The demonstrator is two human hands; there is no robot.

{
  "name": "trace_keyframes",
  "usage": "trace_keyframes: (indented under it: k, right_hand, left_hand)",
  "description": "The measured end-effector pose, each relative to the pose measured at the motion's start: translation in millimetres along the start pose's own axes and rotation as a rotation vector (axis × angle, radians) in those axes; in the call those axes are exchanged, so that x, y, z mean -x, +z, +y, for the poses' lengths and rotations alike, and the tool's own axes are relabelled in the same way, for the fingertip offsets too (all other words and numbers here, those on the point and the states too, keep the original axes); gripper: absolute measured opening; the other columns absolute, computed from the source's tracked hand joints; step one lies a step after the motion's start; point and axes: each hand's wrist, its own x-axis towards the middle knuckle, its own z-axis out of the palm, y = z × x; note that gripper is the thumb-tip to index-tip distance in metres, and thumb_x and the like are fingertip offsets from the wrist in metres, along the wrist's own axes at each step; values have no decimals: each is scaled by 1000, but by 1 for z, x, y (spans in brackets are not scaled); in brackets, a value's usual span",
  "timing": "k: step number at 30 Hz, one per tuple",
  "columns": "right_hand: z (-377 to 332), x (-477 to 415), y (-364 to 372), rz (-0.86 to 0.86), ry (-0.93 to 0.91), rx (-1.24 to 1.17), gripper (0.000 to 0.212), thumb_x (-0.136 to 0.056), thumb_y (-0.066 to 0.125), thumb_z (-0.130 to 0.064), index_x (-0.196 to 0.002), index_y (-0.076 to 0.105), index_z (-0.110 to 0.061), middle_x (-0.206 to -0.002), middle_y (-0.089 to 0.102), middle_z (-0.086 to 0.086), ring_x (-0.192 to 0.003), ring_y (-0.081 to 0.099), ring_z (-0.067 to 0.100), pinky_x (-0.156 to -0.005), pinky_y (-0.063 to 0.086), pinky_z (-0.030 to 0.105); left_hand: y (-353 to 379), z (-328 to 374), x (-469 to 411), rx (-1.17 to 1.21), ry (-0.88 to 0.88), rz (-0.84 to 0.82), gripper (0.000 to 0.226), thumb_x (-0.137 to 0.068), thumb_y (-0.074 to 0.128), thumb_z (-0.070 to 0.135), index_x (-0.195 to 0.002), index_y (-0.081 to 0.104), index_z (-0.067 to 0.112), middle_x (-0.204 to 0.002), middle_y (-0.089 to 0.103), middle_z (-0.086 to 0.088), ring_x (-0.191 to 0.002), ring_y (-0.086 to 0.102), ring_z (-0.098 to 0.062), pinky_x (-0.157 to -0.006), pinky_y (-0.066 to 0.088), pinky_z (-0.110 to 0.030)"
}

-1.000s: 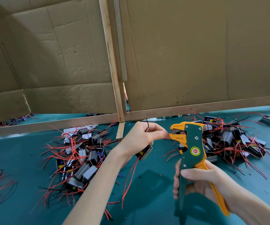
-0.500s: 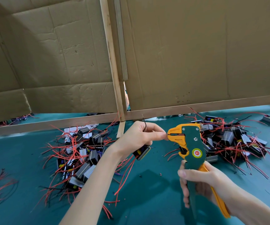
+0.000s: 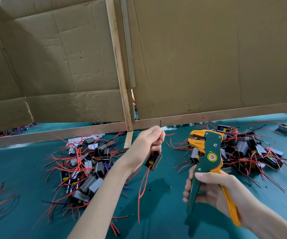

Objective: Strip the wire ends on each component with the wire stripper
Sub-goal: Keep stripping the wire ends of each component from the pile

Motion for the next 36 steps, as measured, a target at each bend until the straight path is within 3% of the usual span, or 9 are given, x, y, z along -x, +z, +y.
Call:
trace_keyframes:
  k: [4,8,17,21,26,31,36]
  right_hand:
    - [-1,1,-4,-27,-25,28,50,-45,95,-22,-83,69,-1,-80,61,31,-75,64,45,-71,55,52]
    - [-3,3,-1,-70,-41,64,49,-49,94,-22,-83,67,1,-80,60,33,-74,63,46,-70,55,53]
    - [-9,6,6,-81,-8,70,52,-40,96,-19,-77,67,4,-76,59,35,-68,63,46,-65,55,53]
    - [-9,6,7,-80,-5,85,51,-41,95,-18,-77,67,5,-75,59,36,-68,63,46,-65,55,54]
    - [-10,9,7,-86,1,123,30,-54,79,-11,-76,66,5,-75,59,35,-67,62,45,-64,55,53]
    - [-10,10,7,-102,12,173,27,-57,78,-12,-76,67,3,-76,59,35,-69,62,45,-65,55,52]
    - [-9,11,7,-110,36,219,26,-58,79,-13,-75,68,2,-75,59,35,-68,62,44,-66,55,52]
  left_hand:
    - [-7,7,2,-276,116,-32,30,-100,46,24,-85,72,21,-57,40,12,-55,34,-8,-59,33,-14]
    - [-4,8,3,-314,179,-14,13,-90,64,13,-96,75,17,-66,67,17,-60,54,0,-61,40,-8]
    - [3,16,6,-444,169,-23,7,-87,70,18,-87,76,15,-76,70,-4,-68,56,-6,-69,44,-22]
    - [5,19,8,-474,149,-60,9,-88,68,20,-87,76,15,-62,63,14,-56,47,3,-58,34,-10]
    - [3,24,10,-492,143,-73,12,-89,67,23,-89,76,14,-65,58,-9,-56,38,-7,-57,30,-21]
    - [2,28,12,-515,129,-97,12,-91,65,22,-86,75,16,-53,36,1,-48,24,-8,-48,21,-19]
    - [0,30,13,-552,110,-163,15,-91,64,22,-86,75,13,-49,29,4,-45,21,-8,-45,20,-20]
